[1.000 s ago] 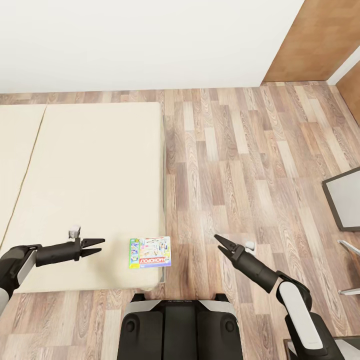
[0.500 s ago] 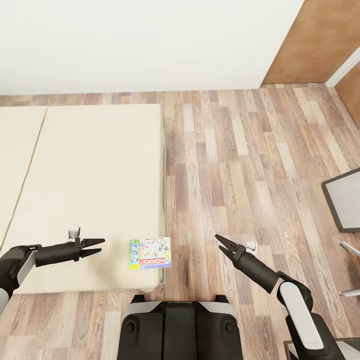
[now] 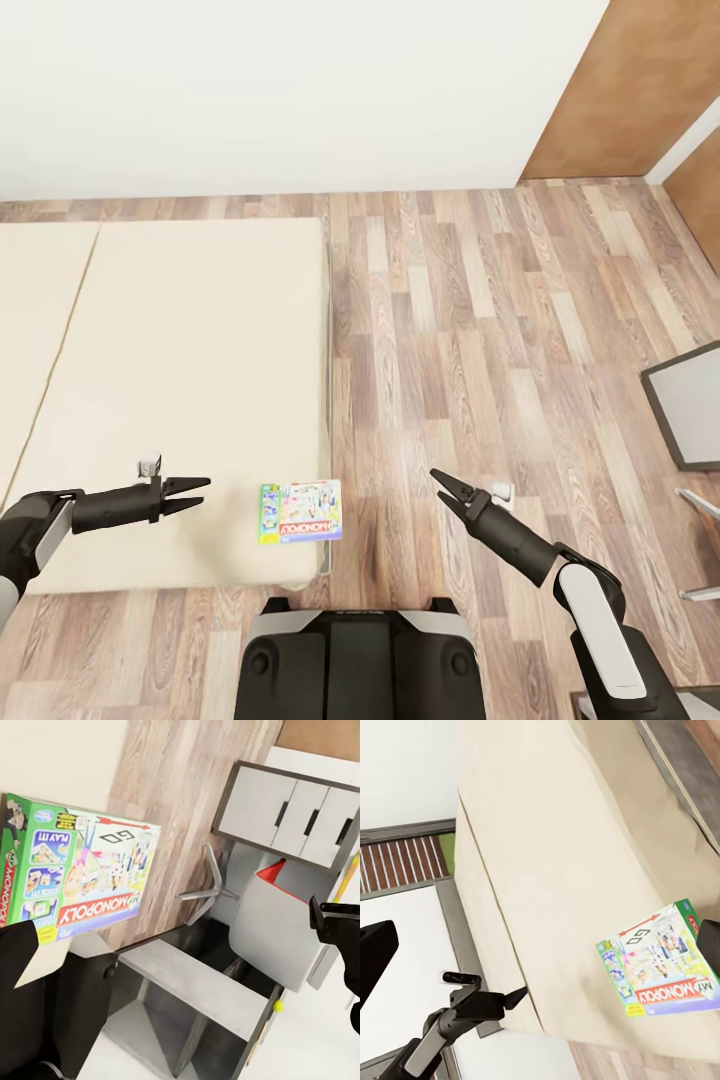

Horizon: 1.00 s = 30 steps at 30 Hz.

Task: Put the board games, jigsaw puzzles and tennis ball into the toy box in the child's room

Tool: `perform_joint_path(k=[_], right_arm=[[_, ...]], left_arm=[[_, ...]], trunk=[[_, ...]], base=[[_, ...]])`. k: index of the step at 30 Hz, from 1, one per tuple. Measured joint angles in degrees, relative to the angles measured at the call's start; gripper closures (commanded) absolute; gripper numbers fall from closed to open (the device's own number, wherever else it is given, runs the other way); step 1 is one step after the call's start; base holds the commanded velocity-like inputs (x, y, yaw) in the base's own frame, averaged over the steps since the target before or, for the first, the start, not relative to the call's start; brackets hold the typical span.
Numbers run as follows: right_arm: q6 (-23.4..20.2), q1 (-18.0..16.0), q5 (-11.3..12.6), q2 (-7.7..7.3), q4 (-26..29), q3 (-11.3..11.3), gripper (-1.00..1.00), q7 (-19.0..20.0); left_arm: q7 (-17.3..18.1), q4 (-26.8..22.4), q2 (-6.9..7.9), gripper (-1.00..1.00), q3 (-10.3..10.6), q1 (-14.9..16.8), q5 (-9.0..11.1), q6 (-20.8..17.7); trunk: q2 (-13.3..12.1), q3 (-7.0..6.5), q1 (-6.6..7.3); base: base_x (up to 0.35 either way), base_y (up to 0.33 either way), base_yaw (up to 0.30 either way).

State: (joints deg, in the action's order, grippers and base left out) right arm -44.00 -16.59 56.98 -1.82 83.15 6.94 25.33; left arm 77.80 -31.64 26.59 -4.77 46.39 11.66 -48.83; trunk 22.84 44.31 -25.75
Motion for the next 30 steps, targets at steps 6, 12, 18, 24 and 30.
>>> perform_joint_path(k=[6,12,18,24,30], right_arm=[[-0.03,0.00,-0.03,-0.03,-0.01,0.01,-1.00,0.00],[-0.02,0.00,-0.01,-0.03,-0.03,0.01,-1.00,0.02],[-0.03,0.00,0.01,-0.03,0.01,0.01,-1.00,0.03],[-0.03,0.00,0.01,-0.03,0.05,0.01,-1.00,0.03],[-0.03,0.00,0.01,-0.03,0.01,0.01,-1.00,0.00]], left_arm=[[-0.04,0.00,-0.05,-1.00,0.02,0.00,0.00,0.00],[-0.04,0.00,-0.06,-1.00,0.02,0.00,0.00,0.07],[-0.05,0.00,-0.06,-1.00,0.08,0.00,0.00,0.14],[-0.05,0.00,-0.06,-1.00,0.09,0.00,0.00,0.33],[-0.11,0.00,-0.06,-1.00,0.07,0.00,-0.02,0.48]], trunk=[[0.00,-0.55,0.00],[0.00,-1.11,0.00],[0.00,-1.66,0.00],[0.00,-2.22,0.00],[0.00,-2.78,0.00]], base=[[0.000,0.000,0.000],[0.000,0.000,0.000],[0.000,0.000,0.000],[0.000,0.000,0.000],[0.000,0.000,0.000]])
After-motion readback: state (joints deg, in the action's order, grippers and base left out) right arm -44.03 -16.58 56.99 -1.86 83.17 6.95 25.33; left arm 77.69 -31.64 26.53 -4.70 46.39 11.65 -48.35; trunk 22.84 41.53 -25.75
